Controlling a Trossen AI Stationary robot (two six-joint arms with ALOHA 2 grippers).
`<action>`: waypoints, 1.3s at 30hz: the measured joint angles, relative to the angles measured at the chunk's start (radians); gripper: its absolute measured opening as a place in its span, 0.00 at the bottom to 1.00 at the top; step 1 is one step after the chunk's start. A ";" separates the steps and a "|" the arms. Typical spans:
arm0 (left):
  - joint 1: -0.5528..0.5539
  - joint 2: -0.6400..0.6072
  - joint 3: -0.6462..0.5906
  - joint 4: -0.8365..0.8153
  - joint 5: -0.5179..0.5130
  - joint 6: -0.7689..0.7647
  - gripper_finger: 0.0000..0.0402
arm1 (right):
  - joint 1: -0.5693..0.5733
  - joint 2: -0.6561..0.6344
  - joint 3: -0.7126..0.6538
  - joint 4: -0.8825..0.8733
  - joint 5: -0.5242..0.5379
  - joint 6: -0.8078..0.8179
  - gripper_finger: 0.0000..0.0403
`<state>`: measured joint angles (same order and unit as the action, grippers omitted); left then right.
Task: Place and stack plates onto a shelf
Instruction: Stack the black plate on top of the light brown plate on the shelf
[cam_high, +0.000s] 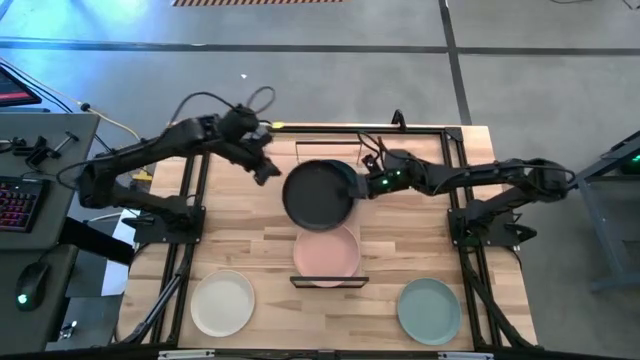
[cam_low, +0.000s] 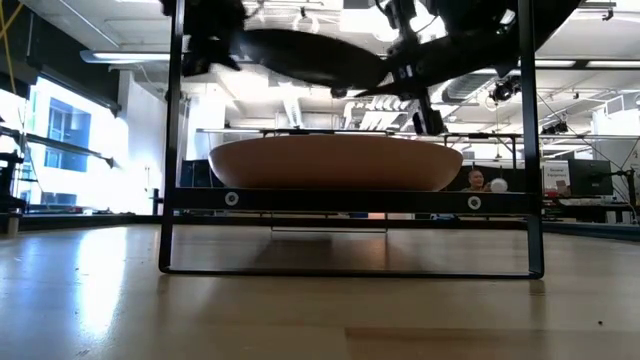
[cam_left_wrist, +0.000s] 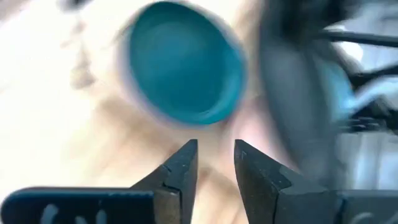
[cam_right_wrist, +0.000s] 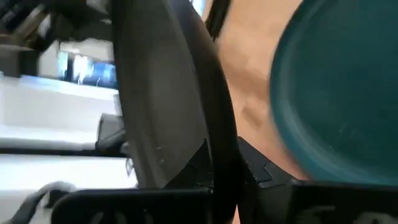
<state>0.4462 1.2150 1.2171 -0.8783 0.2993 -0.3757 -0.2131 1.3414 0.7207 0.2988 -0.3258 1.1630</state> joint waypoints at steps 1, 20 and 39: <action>0.006 -0.021 -0.003 -0.011 -0.014 0.002 0.25 | -0.007 -0.013 0.002 -0.016 -0.013 -0.013 0.01; -0.171 -0.393 -0.321 0.542 -0.293 0.020 0.29 | 0.146 0.126 0.360 -0.746 -0.017 -0.358 0.00; -0.210 -0.445 -0.425 0.667 -0.297 -0.059 0.29 | 0.175 0.270 0.387 -0.732 -0.092 -0.490 0.15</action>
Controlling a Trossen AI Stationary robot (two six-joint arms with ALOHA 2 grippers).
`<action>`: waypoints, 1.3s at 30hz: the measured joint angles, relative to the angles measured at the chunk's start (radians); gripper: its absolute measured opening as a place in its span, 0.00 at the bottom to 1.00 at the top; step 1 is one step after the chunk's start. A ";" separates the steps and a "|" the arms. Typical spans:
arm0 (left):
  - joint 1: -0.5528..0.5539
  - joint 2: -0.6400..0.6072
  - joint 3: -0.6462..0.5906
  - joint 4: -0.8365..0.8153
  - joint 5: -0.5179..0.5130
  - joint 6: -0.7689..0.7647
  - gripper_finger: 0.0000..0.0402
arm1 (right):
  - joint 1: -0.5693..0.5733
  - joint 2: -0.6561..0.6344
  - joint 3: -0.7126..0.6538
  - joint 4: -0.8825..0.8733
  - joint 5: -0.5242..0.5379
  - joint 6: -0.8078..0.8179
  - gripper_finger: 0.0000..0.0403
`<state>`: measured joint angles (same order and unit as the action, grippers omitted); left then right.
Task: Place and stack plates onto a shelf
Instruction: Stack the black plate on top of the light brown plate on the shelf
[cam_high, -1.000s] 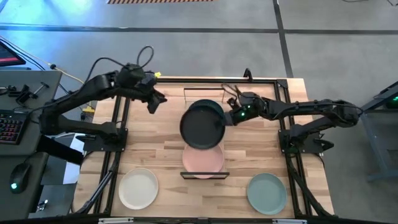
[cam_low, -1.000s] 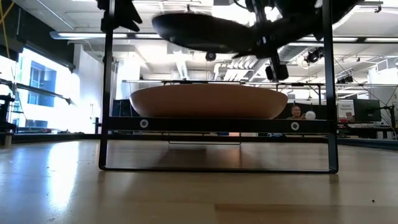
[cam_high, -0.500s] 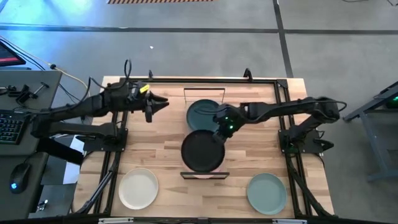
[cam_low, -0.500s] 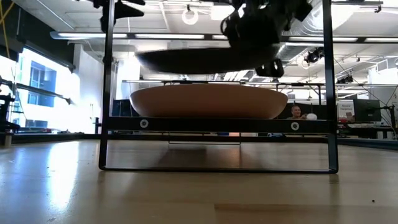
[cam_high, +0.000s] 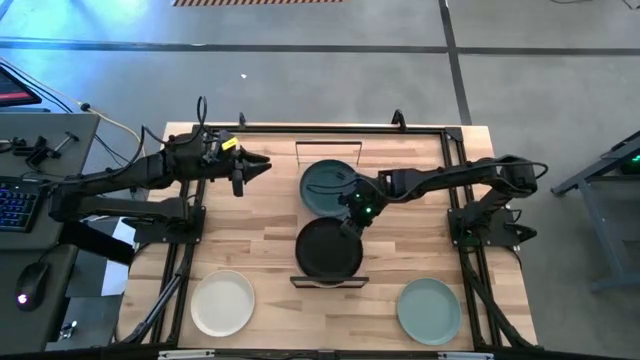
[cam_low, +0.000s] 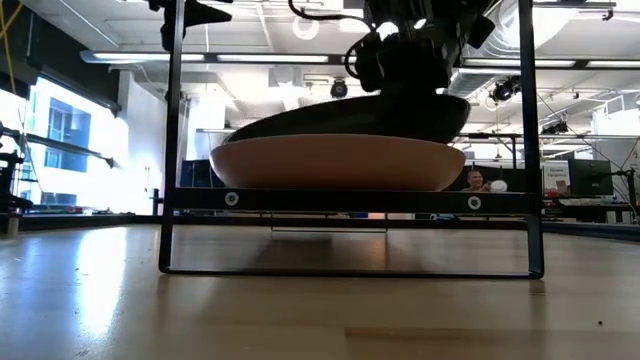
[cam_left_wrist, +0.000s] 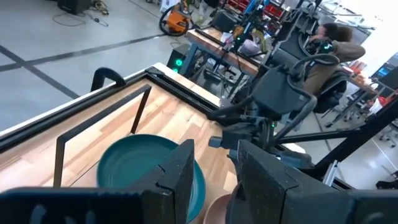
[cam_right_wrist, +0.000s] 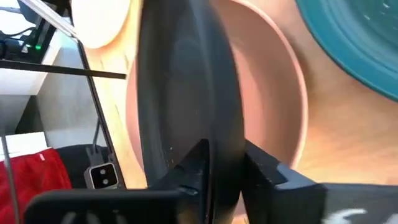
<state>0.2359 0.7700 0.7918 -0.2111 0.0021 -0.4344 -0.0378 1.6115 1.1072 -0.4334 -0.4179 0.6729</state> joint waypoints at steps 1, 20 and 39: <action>0.000 0.000 0.000 0.000 -0.001 0.001 0.29 | 0.001 0.000 0.000 0.006 0.002 0.003 0.18; 0.000 0.000 0.000 -0.001 -0.014 0.005 0.29 | 0.037 -0.031 -0.001 -0.007 -0.084 -0.093 0.55; -0.001 -0.006 0.001 -0.100 -0.047 0.036 0.29 | 0.018 -0.130 -0.002 -0.140 0.162 -0.227 0.55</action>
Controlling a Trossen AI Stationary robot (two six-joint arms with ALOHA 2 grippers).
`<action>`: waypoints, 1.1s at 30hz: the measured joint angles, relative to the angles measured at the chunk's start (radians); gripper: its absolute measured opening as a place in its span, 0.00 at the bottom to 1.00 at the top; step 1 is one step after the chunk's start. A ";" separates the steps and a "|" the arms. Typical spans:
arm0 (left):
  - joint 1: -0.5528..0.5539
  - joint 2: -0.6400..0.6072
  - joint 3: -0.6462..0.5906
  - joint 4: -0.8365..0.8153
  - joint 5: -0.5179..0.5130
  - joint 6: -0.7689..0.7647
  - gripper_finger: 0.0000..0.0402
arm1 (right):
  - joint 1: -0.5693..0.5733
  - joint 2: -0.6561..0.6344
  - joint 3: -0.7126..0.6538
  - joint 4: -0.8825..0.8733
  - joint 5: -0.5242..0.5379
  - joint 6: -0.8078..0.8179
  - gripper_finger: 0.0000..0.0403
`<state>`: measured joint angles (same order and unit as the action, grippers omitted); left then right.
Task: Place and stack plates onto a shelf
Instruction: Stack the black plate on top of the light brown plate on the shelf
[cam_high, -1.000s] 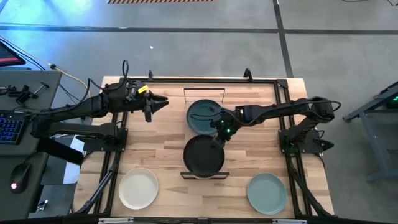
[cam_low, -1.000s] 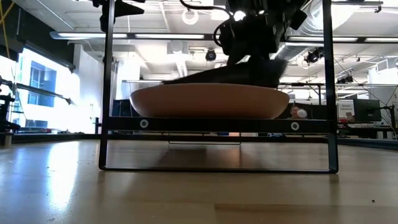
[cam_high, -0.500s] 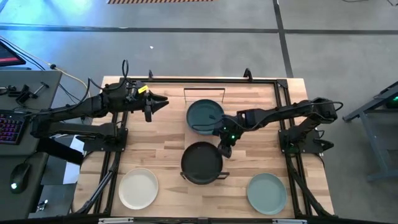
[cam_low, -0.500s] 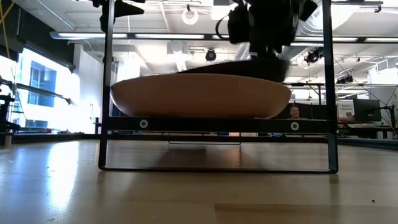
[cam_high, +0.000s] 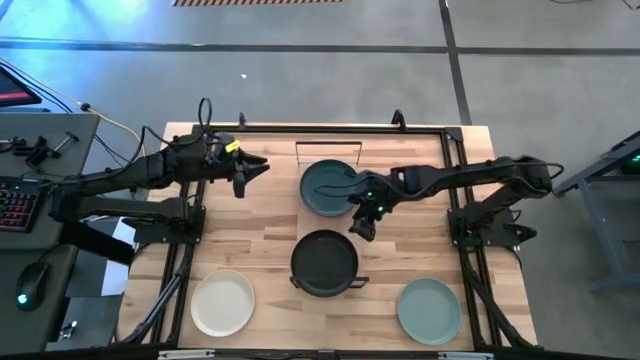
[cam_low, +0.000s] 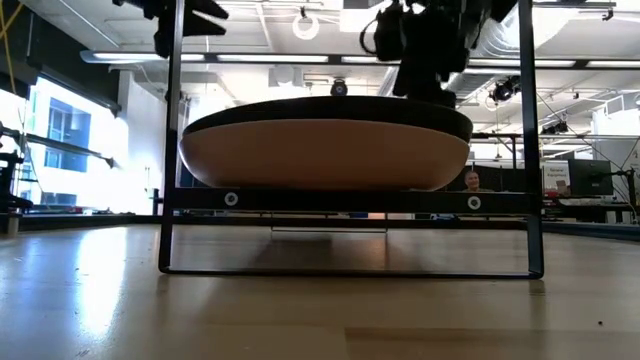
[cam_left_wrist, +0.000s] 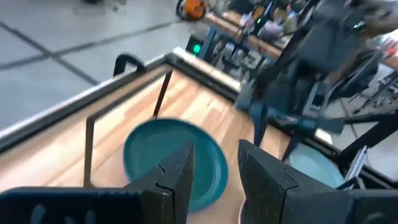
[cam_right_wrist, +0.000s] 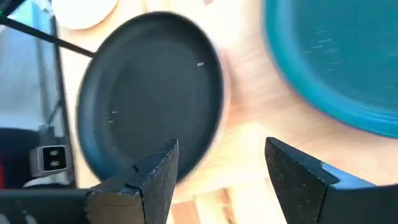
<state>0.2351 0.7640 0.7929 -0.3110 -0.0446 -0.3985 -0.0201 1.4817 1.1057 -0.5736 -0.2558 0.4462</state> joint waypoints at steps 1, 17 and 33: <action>-0.004 0.000 0.000 -0.019 0.009 -0.016 0.29 | 0.000 -0.020 0.000 -0.016 0.025 -0.006 0.55; -0.428 0.376 -0.132 -0.041 0.137 -0.255 0.00 | 0.008 -0.290 -0.239 -0.130 0.170 0.127 0.55; -0.517 0.663 -0.276 0.506 0.377 -0.422 0.00 | 0.087 -0.363 -0.378 0.096 0.137 0.340 0.55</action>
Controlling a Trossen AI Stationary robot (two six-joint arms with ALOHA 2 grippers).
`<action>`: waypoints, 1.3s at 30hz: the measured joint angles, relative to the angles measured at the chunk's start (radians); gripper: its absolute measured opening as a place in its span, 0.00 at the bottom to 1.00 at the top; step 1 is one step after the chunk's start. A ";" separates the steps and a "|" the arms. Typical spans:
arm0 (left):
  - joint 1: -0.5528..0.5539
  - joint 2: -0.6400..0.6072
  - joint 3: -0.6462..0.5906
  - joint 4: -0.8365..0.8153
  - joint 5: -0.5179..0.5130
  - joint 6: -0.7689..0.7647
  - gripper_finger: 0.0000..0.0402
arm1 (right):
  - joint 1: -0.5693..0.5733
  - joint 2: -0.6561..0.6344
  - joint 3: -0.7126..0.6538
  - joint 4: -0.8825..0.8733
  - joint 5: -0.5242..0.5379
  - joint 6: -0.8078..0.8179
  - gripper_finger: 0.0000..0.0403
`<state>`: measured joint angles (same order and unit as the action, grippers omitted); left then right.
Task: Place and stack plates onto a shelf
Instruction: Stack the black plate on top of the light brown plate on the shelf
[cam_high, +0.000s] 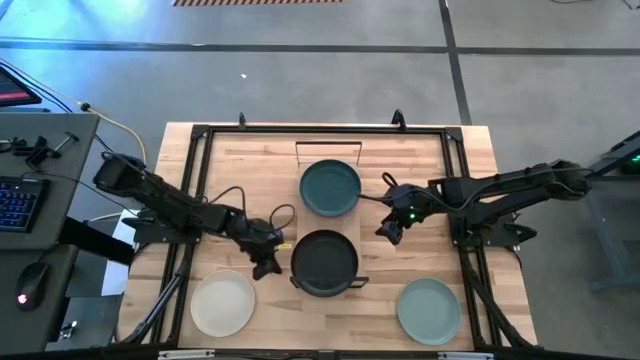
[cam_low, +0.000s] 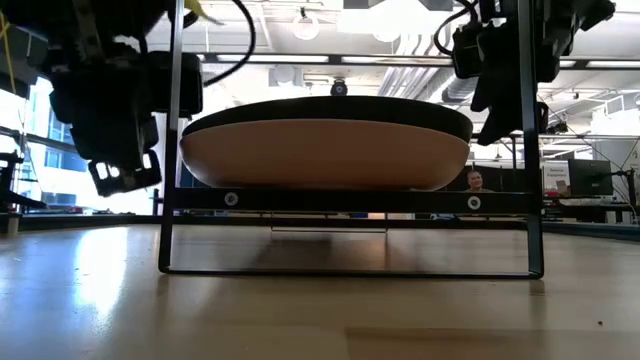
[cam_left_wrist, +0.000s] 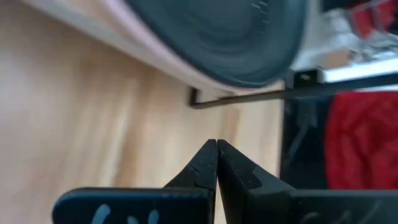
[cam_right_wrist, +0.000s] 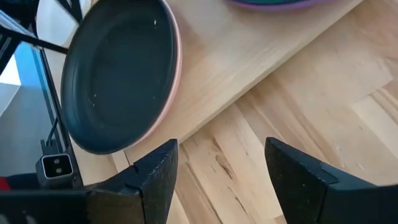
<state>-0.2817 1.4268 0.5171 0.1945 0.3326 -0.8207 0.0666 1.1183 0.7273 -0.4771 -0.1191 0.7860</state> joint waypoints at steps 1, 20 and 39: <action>0.000 0.016 0.000 0.036 0.023 0.000 0.00 | 0.000 0.000 0.000 0.005 0.006 0.000 0.55; 0.102 0.129 0.002 0.255 0.049 0.031 0.00 | 0.000 0.000 0.000 0.042 0.086 0.000 0.55; 0.256 0.013 0.002 -0.011 0.102 0.199 0.00 | 0.141 0.021 -0.054 0.005 -0.068 0.160 0.35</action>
<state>-0.0259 1.4398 0.5190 0.1835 0.4351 -0.6221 0.2072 1.1388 0.6732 -0.4724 -0.1875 0.9463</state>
